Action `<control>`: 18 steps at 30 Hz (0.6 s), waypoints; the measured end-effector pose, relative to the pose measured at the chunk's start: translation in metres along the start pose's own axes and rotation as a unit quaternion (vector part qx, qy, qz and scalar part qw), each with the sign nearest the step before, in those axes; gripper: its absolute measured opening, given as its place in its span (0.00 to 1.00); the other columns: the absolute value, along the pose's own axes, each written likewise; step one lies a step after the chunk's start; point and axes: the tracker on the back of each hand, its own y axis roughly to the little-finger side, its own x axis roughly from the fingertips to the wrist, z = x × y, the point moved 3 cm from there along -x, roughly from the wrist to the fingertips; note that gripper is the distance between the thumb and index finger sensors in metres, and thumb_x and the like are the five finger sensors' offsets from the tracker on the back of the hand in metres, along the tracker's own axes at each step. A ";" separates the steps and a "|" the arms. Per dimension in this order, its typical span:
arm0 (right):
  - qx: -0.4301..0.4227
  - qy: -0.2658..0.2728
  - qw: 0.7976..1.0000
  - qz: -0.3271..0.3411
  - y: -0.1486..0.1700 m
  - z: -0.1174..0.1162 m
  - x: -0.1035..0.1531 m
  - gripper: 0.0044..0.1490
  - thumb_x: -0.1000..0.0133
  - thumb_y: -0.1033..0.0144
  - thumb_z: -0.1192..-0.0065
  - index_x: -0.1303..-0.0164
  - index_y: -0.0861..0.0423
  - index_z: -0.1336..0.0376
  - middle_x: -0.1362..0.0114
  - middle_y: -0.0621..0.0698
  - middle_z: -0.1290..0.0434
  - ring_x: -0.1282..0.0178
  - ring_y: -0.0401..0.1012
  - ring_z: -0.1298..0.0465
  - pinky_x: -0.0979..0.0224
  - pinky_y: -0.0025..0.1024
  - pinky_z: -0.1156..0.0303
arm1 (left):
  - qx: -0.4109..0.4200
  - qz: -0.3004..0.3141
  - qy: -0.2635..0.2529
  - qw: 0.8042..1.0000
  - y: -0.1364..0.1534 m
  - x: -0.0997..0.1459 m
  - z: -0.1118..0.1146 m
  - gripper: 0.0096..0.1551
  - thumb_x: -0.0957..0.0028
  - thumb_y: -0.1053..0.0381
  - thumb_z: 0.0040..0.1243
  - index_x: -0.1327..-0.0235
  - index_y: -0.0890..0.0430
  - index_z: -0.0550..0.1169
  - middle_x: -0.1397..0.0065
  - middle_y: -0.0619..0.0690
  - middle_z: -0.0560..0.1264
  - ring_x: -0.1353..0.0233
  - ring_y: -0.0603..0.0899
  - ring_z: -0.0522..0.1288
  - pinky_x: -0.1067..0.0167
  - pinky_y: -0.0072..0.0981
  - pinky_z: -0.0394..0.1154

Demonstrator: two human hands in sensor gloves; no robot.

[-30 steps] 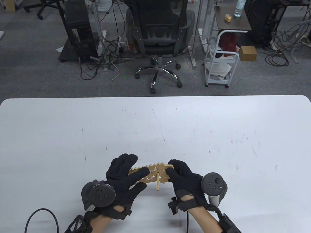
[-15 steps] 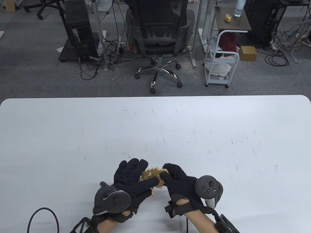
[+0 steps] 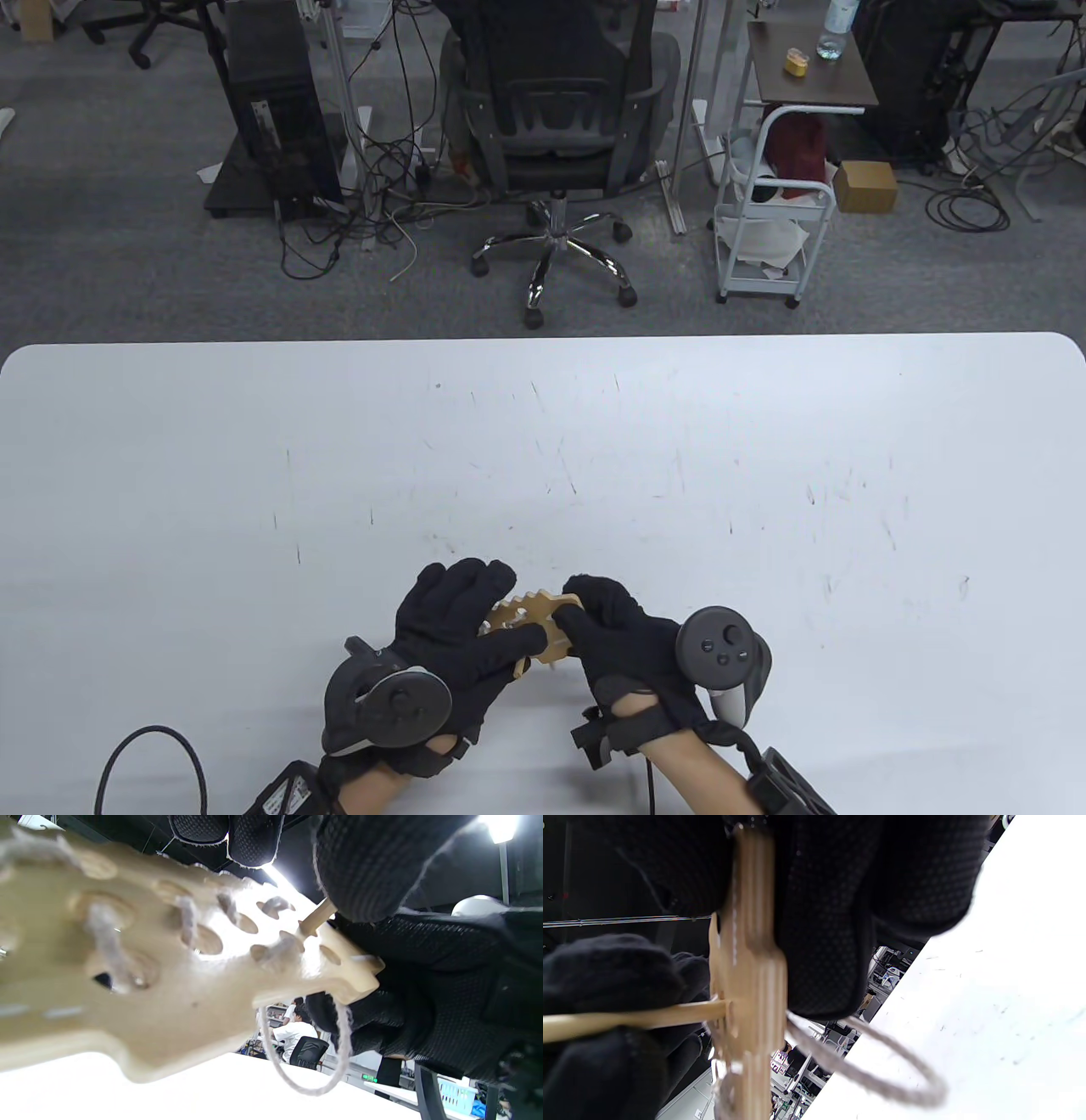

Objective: Thread rope through all holes on crocodile lacing toy

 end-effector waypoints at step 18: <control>-0.002 0.027 0.999 -0.029 0.011 0.017 -0.008 0.28 0.49 0.54 0.30 0.42 0.55 0.32 0.50 0.50 0.14 0.60 0.43 0.09 0.50 0.40 0.19 | 0.024 -0.034 -0.029 0.999 0.021 0.003 -0.015 0.25 0.55 0.44 0.69 0.43 0.29 0.79 0.21 0.47 0.67 0.19 0.62 0.60 0.22 0.63 0.50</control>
